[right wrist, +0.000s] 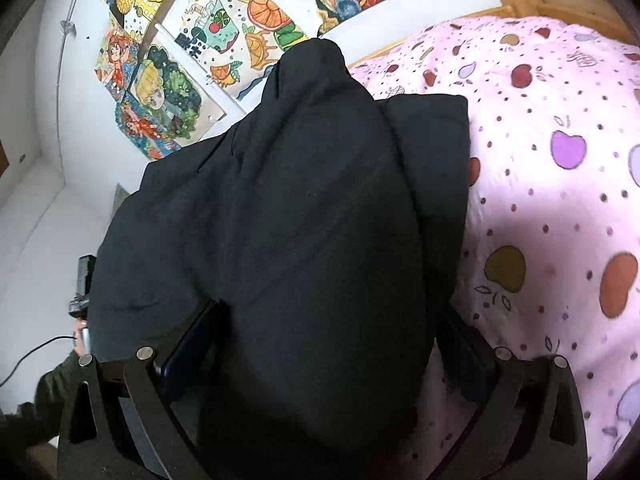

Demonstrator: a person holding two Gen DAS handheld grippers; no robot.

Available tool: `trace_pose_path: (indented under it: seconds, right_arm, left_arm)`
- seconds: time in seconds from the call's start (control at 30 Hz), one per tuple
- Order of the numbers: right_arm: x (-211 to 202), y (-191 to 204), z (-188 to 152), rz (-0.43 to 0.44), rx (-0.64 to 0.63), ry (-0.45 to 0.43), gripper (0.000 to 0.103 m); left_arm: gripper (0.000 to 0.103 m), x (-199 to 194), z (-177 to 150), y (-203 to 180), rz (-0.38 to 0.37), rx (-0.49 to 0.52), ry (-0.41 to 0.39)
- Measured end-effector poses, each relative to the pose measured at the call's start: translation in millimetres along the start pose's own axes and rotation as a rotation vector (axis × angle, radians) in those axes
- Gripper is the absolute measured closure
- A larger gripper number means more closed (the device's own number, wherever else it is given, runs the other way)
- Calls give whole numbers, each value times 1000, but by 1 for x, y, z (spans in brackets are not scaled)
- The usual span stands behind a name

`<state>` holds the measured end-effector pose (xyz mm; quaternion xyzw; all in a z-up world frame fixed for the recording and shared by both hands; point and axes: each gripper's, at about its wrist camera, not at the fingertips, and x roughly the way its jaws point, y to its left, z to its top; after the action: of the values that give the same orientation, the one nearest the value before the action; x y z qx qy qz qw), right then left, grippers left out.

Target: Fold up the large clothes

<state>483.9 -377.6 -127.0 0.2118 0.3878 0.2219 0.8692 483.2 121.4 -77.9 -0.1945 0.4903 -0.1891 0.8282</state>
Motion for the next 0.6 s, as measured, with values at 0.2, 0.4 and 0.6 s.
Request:
trace_pose_path:
  seconds: [0.2, 0.4, 0.6]
  right_arm:
    - [-12, 5, 9, -29, -3, 7, 30]
    - [-23, 17, 8, -79, -72, 19, 50]
    - [-55, 40, 21, -131, -108, -36, 81]
  left_arm:
    - [44, -9, 1, -16, 32, -15, -23]
    - [70, -24, -3, -50, 111, 74, -84]
    - [79, -58, -2, -79, 135, 87, -157]
